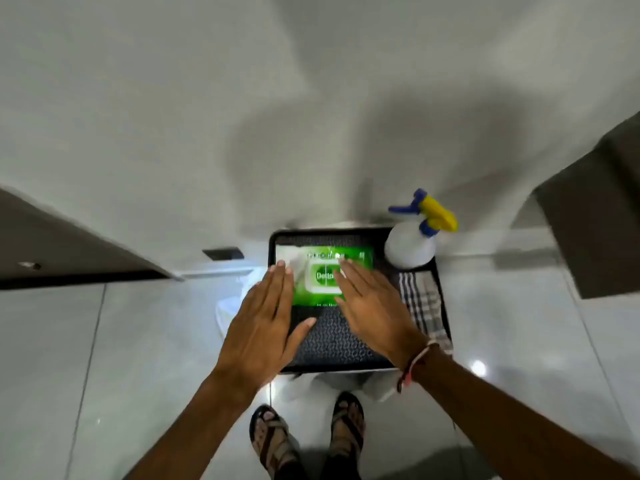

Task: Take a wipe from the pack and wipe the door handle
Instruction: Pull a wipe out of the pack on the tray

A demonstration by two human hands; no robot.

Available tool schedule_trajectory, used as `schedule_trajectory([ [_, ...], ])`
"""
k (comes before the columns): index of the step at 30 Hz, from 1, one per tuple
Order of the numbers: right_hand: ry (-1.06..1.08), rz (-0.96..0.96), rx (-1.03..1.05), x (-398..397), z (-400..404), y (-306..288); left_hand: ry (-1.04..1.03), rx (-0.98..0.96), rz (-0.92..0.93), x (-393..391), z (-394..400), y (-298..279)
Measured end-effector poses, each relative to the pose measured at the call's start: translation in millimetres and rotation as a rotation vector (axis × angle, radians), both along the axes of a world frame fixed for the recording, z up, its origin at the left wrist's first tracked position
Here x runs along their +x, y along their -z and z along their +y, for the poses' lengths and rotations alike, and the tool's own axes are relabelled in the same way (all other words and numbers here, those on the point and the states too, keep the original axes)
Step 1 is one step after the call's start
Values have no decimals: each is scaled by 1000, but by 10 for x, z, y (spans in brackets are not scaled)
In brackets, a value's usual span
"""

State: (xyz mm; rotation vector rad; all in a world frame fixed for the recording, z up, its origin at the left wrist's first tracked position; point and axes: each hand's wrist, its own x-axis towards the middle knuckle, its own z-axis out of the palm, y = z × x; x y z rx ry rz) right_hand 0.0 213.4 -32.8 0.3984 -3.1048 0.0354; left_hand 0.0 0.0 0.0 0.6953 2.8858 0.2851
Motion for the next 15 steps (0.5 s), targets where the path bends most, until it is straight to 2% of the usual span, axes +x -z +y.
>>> schedule_trajectory([
  [4,-25,-84,13,-331,-36,637,-7,-96,-152,-162,171,876],
  [7,-62,-56,87,-341,-44,995,-17,-124,-139,-113,222,1367],
  [15,-336,202,469,-438,88,1043,-9,-142,-99,-17,230,1564],
])
